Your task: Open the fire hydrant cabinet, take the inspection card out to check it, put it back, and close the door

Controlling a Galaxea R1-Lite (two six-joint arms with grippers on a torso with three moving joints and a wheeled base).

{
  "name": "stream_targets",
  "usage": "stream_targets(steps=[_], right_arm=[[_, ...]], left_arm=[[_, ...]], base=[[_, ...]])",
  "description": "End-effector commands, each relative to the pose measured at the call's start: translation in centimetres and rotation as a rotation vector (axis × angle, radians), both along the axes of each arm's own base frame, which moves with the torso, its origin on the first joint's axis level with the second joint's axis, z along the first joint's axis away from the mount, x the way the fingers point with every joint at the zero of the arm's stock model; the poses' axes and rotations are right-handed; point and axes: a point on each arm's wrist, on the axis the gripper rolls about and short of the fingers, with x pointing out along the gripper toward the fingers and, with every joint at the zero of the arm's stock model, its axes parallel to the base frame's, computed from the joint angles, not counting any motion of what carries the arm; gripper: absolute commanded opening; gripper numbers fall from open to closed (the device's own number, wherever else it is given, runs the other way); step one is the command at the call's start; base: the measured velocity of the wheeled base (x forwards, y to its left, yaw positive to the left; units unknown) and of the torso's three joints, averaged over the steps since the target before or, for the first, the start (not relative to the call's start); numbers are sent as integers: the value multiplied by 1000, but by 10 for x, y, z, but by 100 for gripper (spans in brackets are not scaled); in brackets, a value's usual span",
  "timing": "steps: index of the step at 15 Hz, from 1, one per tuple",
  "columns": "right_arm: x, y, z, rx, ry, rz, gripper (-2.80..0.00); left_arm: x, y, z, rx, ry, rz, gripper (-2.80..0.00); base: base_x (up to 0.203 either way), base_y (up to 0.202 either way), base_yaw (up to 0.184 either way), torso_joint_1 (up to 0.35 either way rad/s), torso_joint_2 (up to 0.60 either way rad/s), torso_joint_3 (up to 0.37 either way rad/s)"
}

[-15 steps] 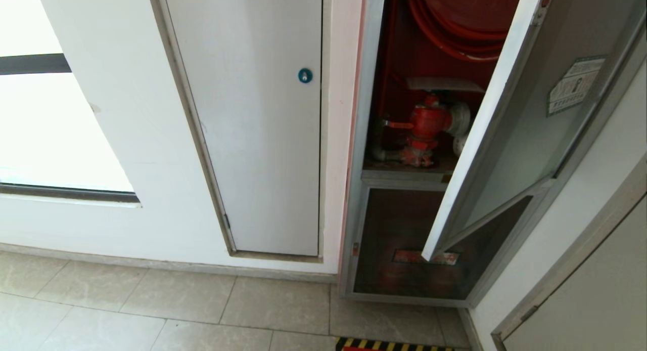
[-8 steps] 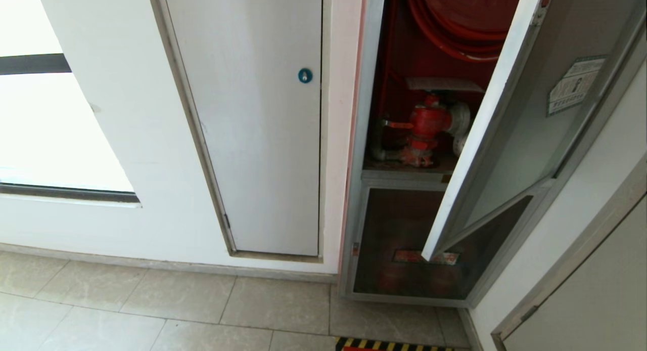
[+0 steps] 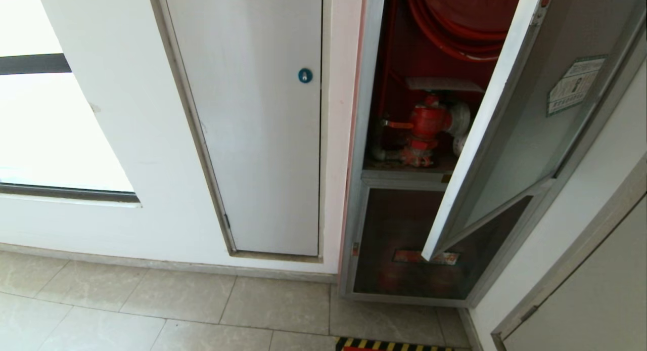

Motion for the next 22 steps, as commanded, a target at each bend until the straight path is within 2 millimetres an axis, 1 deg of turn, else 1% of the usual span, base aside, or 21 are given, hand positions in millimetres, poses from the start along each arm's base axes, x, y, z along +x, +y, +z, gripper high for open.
stream_targets(steps=[1, 3, 5, 7, 8, 10, 12, 15, 16, 18, 20, 22], right_arm=[[0, 0, 1, -1, -2, 4, -280], [-3, 0, 13, -1, -29, 13, -280], [0, 1, 34, 1, 4, 35, -280], [8, 2, 64, 13, 30, 71, -280], [15, 3, 83, 24, 44, 106, -280], [33, 5, 117, 38, 75, 184, -280], [60, 7, 145, 51, 125, 275, -280], [106, 14, 173, 90, 212, 409, -280], [120, 20, 181, 113, 235, 464, -280], [146, 39, 195, 150, 278, 582, -280], [157, 59, 203, 140, 251, 627, -280], [161, 84, 206, 94, 179, 610, -280]], left_arm=[[0, 0, -1, 0, 6, 1, -280], [0, 0, -1, 0, 6, 1, -280], [0, 0, -1, 0, 6, 1, -280], [0, 0, -1, 0, 6, 1, -280], [0, 0, -1, 0, 6, 1, -280], [0, 0, -1, 0, 6, 1, -280], [0, 0, -1, 0, 6, 1, -280], [0, 0, -1, 0, 6, 1, -280], [0, 0, -1, 0, 6, 1, -280], [0, 0, -1, 0, 6, 1, -280], [0, 0, -1, 0, 6, 1, -280], [0, 0, -1, 0, 6, 1, -280]], base=[[0, 0, 0, 0, 0, 0], [0, 0, 0, 0, 0, 0], [0, 0, 0, 0, 0, 0], [0, 0, 0, 0, 0, 0], [0, 0, 0, 0, 0, 0], [0, 0, 0, 0, 0, 0], [0, 0, 0, 0, 0, 0], [0, 0, 0, 0, 0, 0], [0, 0, 0, 0, 0, 0], [0, 0, 0, 0, 0, 0], [0, 0, 0, 0, 0, 0], [0, 0, 0, 0, 0, 0]])
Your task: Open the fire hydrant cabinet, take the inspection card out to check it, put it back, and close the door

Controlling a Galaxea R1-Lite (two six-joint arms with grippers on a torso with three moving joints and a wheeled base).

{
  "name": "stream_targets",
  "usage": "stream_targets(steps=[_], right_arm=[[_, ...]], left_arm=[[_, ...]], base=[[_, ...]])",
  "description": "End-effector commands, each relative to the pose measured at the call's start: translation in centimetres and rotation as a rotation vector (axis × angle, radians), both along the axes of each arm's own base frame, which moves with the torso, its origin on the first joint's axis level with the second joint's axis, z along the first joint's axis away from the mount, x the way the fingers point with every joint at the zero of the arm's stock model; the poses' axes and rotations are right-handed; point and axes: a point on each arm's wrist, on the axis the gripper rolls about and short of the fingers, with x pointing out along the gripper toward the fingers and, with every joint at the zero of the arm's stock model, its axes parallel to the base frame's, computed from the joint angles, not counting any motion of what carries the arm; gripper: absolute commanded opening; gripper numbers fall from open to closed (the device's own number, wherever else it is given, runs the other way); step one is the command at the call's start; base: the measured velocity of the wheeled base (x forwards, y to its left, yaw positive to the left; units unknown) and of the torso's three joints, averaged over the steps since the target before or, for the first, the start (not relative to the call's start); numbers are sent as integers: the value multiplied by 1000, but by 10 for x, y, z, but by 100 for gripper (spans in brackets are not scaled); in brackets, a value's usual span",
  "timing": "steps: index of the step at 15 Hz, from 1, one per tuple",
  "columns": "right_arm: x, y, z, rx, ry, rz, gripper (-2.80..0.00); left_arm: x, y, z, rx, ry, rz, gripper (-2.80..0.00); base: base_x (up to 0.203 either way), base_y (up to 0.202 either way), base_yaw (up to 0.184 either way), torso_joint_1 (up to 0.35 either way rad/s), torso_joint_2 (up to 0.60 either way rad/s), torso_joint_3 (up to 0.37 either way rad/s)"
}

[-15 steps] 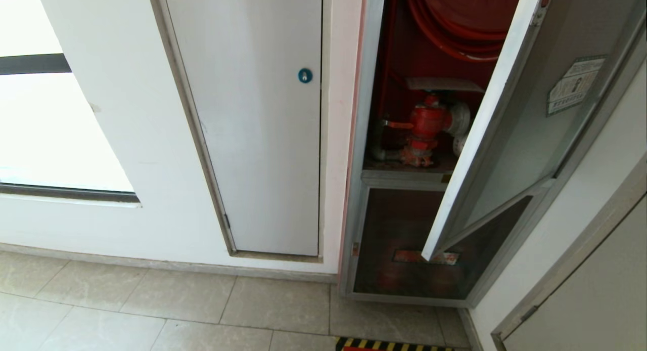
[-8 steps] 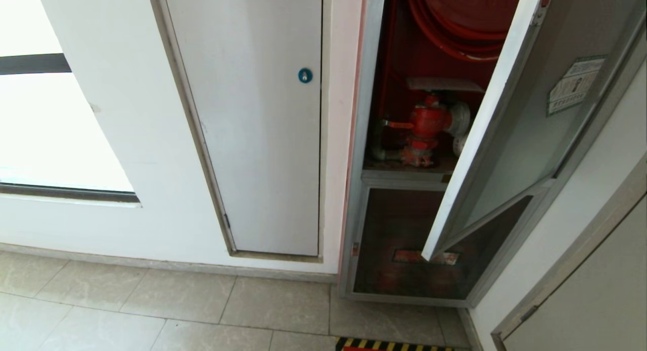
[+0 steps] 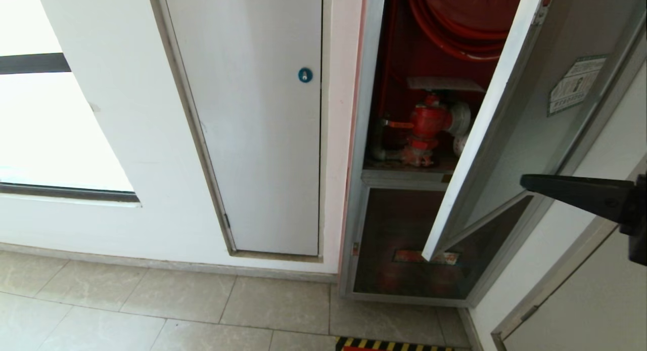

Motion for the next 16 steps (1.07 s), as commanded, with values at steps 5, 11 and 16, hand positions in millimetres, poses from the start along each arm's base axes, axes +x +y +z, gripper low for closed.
stream_targets(steps=[5, 11, 16], right_arm=[[32, 61, -9, -86, -373, -204, -280], [73, 93, -10, -77, -488, -319, -280], [107, 98, 1, -75, -536, -418, -280]], left_arm=[[0, 0, -1, 1, 6, 1, -280], [0, 0, -1, 1, 6, 1, -280], [0, 0, -1, 1, 6, 1, -280]], base=[[0, 0, 0, 0, 0, 0], [0, 0, 0, 0, 0, 0], [0, 0, 0, 0, 0, 0]])
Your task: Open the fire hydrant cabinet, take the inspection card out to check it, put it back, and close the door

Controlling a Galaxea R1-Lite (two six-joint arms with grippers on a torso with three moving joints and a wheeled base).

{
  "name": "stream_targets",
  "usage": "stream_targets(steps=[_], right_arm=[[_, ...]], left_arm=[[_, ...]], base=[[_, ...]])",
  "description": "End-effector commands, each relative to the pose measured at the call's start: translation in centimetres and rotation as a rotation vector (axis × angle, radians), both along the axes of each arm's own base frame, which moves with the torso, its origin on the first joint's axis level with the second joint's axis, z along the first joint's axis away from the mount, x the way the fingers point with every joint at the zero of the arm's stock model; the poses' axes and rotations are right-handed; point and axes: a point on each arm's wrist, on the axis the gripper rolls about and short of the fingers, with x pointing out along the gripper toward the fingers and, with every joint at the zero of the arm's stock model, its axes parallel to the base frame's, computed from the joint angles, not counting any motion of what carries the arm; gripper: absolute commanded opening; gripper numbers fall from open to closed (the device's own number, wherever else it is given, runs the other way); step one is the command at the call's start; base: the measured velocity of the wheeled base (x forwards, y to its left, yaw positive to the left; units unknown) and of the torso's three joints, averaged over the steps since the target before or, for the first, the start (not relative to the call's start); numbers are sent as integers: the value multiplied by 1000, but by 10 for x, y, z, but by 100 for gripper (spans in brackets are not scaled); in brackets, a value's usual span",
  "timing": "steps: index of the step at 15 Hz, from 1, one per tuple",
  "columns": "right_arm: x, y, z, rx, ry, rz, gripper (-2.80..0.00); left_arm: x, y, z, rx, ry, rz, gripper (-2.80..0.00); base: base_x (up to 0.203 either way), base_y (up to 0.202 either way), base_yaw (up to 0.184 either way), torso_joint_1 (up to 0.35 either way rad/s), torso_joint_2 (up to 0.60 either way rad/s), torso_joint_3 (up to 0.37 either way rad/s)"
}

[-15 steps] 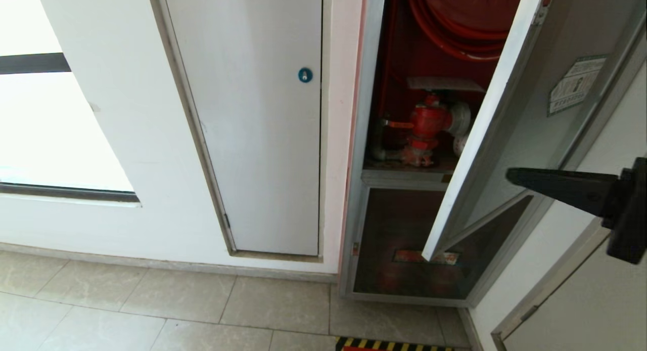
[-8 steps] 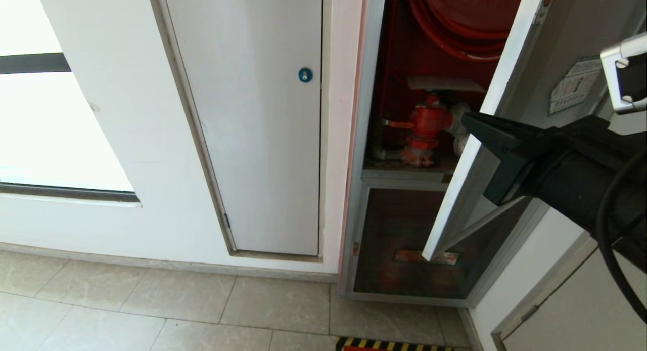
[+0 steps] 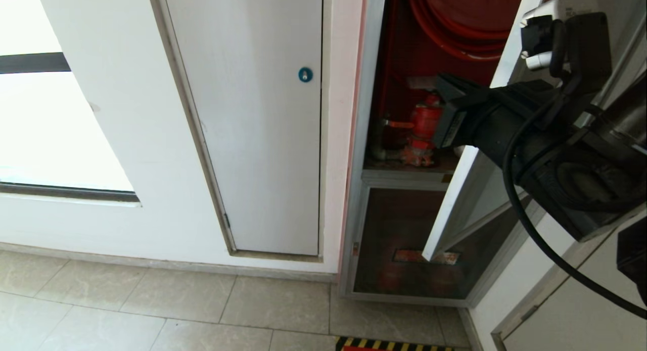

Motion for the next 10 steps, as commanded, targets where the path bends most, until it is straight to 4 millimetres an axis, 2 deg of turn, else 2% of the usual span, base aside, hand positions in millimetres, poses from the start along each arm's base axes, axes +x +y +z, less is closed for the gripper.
stream_targets(steps=[1, 5, 10], right_arm=[[18, 4, -2, -5, 1, -32, -280], [42, 2, 9, 9, -36, -87, -280], [61, -2, 14, 24, -57, -143, -280]], left_arm=[[0, 0, -1, 0, 6, 1, -280], [0, 0, -1, 0, 6, 1, -280], [0, 0, -1, 0, 6, 1, -280]], base=[[0, 0, 0, 0, 0, 0], [0, 0, 0, 0, 0, 0], [0, 0, 0, 0, 0, 0]])
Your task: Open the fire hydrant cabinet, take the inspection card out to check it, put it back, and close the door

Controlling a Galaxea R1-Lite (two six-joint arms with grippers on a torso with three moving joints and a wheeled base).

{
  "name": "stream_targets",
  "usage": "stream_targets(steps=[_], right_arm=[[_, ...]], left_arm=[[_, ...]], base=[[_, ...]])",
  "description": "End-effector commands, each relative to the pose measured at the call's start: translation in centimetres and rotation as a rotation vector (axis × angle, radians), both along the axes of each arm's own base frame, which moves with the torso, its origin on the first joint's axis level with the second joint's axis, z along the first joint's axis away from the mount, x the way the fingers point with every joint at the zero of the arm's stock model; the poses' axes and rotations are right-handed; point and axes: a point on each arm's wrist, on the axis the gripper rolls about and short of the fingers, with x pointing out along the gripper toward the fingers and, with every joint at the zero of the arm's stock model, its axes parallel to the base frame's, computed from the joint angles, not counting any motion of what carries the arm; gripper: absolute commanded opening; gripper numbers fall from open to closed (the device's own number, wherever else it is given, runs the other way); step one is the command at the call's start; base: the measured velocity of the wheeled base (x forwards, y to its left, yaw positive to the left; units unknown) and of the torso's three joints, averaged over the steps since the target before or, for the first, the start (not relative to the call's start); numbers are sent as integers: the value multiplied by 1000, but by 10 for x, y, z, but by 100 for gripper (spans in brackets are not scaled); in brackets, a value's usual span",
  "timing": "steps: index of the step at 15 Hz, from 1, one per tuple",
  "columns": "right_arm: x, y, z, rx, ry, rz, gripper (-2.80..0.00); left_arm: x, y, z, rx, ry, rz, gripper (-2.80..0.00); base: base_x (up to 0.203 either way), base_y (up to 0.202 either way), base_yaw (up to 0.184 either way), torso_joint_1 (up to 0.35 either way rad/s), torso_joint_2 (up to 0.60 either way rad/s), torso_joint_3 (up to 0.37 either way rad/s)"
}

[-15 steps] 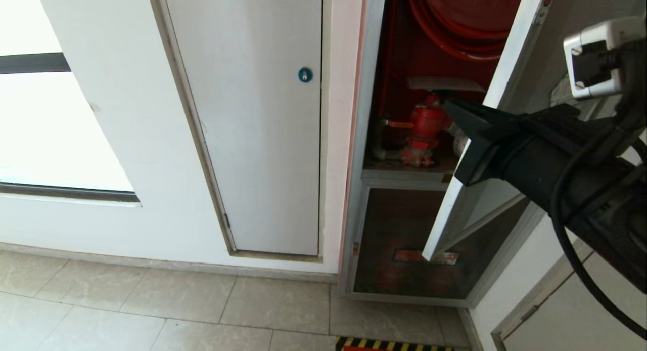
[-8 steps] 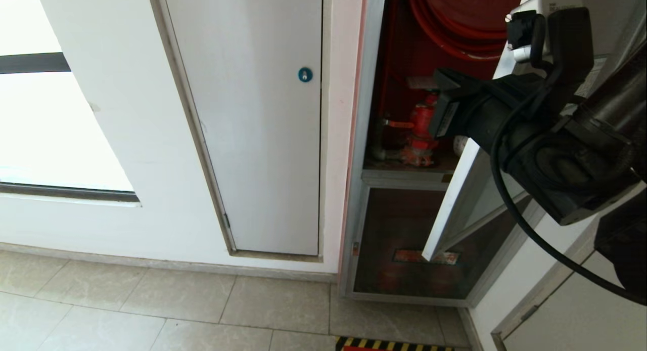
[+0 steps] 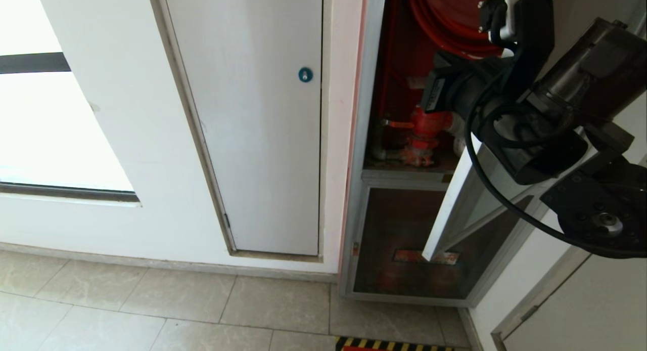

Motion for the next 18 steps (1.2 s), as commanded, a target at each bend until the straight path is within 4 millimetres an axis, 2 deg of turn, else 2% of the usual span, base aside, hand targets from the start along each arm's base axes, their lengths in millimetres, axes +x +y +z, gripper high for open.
stream_targets(steps=[1, 6, 11, 18], right_arm=[[5, 0, 1, 5, -6, -17, -280], [14, -12, 3, 15, -11, -86, -280], [3, -18, 14, 41, -31, -117, -280], [-6, -25, 17, 62, -29, -154, -280]], left_arm=[[0, 0, -1, 0, 6, 1, -280], [0, 0, -1, 0, 6, 1, -280], [0, 0, -1, 0, 6, 1, -280], [0, 0, -1, 0, 6, 1, -280]], base=[[0, 0, 0, 0, 0, 0], [0, 0, 0, 0, 0, 0], [0, 0, 0, 0, 0, 0], [0, 0, 0, 0, 0, 0]])
